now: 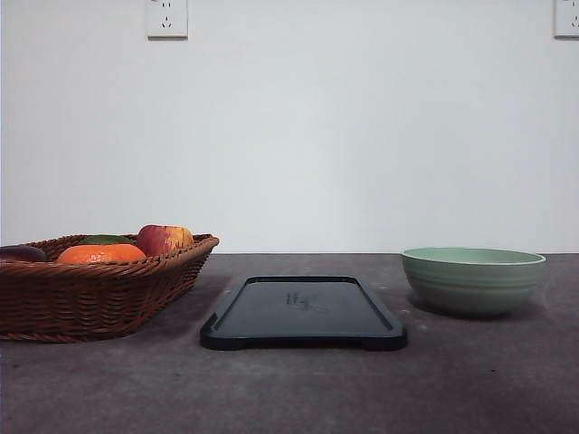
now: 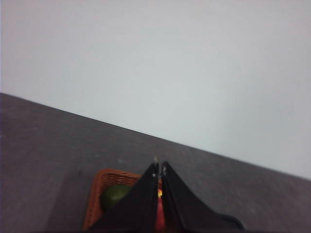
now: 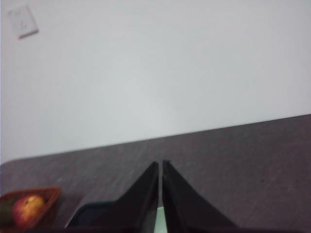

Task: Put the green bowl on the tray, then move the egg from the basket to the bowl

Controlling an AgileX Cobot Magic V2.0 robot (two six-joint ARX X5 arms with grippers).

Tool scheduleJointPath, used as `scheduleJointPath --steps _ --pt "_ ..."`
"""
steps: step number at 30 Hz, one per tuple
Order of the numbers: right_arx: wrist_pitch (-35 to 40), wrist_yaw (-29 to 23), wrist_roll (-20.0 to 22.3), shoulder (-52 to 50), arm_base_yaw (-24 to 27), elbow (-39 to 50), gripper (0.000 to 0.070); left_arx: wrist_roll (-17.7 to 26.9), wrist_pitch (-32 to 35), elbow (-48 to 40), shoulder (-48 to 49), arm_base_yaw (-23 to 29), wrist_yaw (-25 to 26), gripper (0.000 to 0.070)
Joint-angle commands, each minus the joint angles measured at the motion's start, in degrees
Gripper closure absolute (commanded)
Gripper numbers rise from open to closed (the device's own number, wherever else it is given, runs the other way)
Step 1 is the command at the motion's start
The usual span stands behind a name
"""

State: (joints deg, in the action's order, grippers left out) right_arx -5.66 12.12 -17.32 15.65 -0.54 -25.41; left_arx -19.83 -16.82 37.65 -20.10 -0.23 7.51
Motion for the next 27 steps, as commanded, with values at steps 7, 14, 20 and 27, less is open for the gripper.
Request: scheduleJointPath --steps 7,14,20,27 --pt "-3.9 7.2 3.7 12.4 -0.1 -10.4 0.0695 7.4 -6.3 10.1 -10.8 0.1 5.9 0.0699" --pt "-13.2 11.0 9.2 24.1 -0.1 -20.3 0.0695 14.0 -15.7 18.4 -20.8 0.1 9.6 0.0699" --pt "-22.5 11.7 11.8 33.9 -0.1 -28.6 0.0695 18.0 -25.1 26.0 -29.3 0.1 11.7 0.0699" --pt "-32.2 11.9 14.3 42.4 -0.2 -35.8 0.0695 22.6 -35.9 33.7 -37.3 -0.1 12.1 0.0699"
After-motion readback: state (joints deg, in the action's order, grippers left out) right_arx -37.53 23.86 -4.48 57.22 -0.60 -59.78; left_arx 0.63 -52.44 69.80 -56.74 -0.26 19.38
